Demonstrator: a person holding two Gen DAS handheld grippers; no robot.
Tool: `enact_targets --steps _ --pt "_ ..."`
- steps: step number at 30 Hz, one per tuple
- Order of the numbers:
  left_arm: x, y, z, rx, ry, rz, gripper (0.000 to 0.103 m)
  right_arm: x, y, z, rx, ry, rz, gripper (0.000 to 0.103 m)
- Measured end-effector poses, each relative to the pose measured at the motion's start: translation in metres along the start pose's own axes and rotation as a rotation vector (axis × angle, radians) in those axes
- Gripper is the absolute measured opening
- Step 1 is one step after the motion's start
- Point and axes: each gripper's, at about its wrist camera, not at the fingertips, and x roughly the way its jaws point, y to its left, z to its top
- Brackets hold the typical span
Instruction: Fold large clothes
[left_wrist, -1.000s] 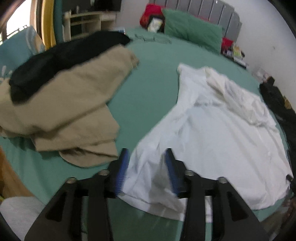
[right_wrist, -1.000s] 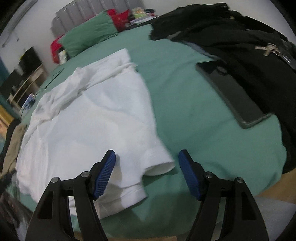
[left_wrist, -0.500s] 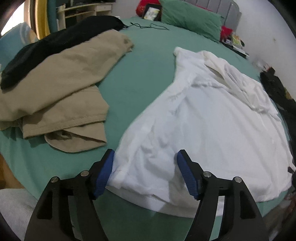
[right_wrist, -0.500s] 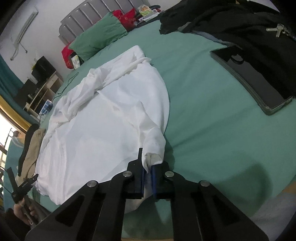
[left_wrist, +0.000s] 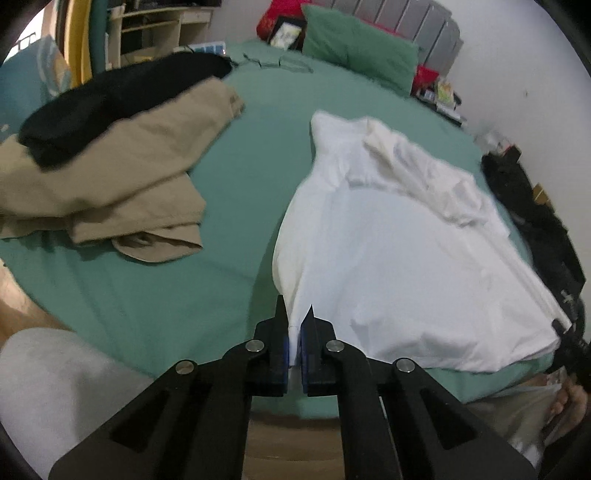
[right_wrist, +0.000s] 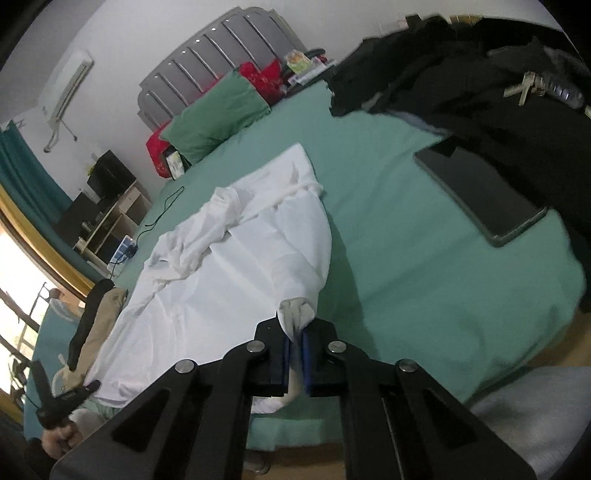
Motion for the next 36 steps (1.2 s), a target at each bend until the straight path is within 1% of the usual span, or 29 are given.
enact_targets --steps 6,13,16,19,20,23,26,28,31,33,34,36 --pt "-0.042 0.014 0.010 -0.034 -0.056 -0.048 0.005 -0.032 0.012 0.002 -0.044 -0.053 -0.017 0.005" --pt "-0.086 0.006 0.020 -0.015 -0.134 -0.077 0.005 -0.071 0.032 0.006 -0.164 -0.104 -0.058 0.005" --pt "-0.097 -0.001 0.030 -0.029 -0.160 -0.123 0.005 -0.081 0.038 0.014 -0.189 -0.136 -0.065 0.005" --pt "-0.100 -0.011 0.046 -0.027 -0.189 -0.170 0.005 -0.082 0.041 0.027 -0.190 -0.163 -0.049 0.005" --pt "-0.101 -0.015 0.051 -0.019 -0.202 -0.174 0.005 -0.079 0.043 0.034 -0.201 -0.171 -0.045 0.005" --pt "-0.095 -0.027 0.075 -0.007 -0.237 -0.177 0.005 -0.068 0.047 0.055 -0.228 -0.189 -0.039 0.005" --pt "-0.080 -0.035 0.103 -0.024 -0.260 -0.182 0.005 -0.054 0.051 0.078 -0.242 -0.207 -0.026 0.005" --pt "-0.070 -0.040 0.116 -0.031 -0.270 -0.180 0.005 -0.043 0.053 0.091 -0.256 -0.215 -0.024 0.005" --pt "-0.043 -0.046 0.139 -0.056 -0.262 -0.182 0.005 -0.012 0.056 0.117 -0.268 -0.208 -0.026 0.005" --pt "-0.023 -0.046 0.152 -0.075 -0.247 -0.177 0.005 0.003 0.054 0.128 -0.269 -0.201 -0.027 0.005" --pt "-0.011 -0.046 0.160 -0.086 -0.242 -0.182 0.005 0.019 0.053 0.137 -0.270 -0.189 -0.025 0.005" --pt "0.009 -0.045 0.172 -0.095 -0.225 -0.166 0.005 0.040 0.051 0.149 -0.272 -0.173 -0.027 0.005"
